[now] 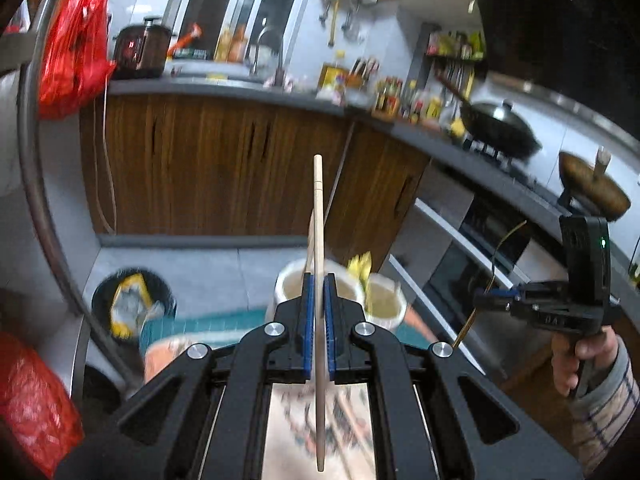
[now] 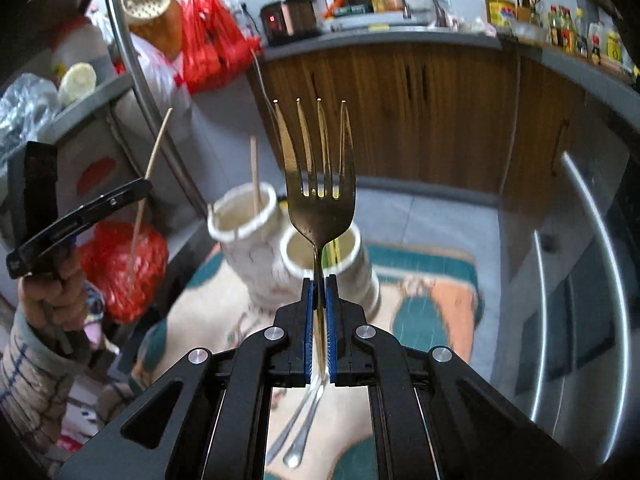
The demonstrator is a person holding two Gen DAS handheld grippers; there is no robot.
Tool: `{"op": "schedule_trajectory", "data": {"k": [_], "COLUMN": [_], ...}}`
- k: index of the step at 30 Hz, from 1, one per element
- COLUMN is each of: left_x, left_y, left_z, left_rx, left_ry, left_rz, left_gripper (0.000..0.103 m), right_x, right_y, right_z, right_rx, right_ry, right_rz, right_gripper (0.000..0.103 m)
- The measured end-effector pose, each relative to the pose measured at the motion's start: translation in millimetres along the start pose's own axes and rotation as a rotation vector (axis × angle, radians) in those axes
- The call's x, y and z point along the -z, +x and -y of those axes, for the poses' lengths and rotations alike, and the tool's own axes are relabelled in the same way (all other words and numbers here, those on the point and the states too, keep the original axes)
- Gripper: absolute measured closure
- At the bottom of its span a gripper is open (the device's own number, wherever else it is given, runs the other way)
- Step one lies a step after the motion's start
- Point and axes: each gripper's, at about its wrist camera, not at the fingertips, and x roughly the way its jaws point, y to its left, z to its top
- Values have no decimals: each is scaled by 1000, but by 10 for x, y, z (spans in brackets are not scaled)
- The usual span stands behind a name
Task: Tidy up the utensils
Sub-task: 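Lift the chopstick over the tall vase while the right tool carries the gold fork over the pot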
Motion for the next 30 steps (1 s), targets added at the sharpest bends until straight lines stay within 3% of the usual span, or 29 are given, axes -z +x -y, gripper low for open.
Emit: {"op": "schedule_trajectory", "data": {"k": [6,12,15,22,30], "left_x": [-281,-487,-504,-133,287], "left_y": [199,488,642,915,875], "left_z": [90,-37,-88,-109,-43], "left_rx": [-39,10,-5,-17,-61], "left_ry": [37,-28,-47,-13,24], "left_rz": [125,238,276,288,304], "left_gripper": [98,98,98,98,98], "right_x": [-338,-611,-701,-696,-509], "right_y": [-113,-50,34,405,703], "right_z": [-22,-72,-101,-78,-55], "right_rx": [-25,-29,-20,4,10], "right_ry": [-10,-36,-56,-73,-79], "right_rz": [81,121,129,100,34], "right_gripper": [96,96,96,96,96]}}
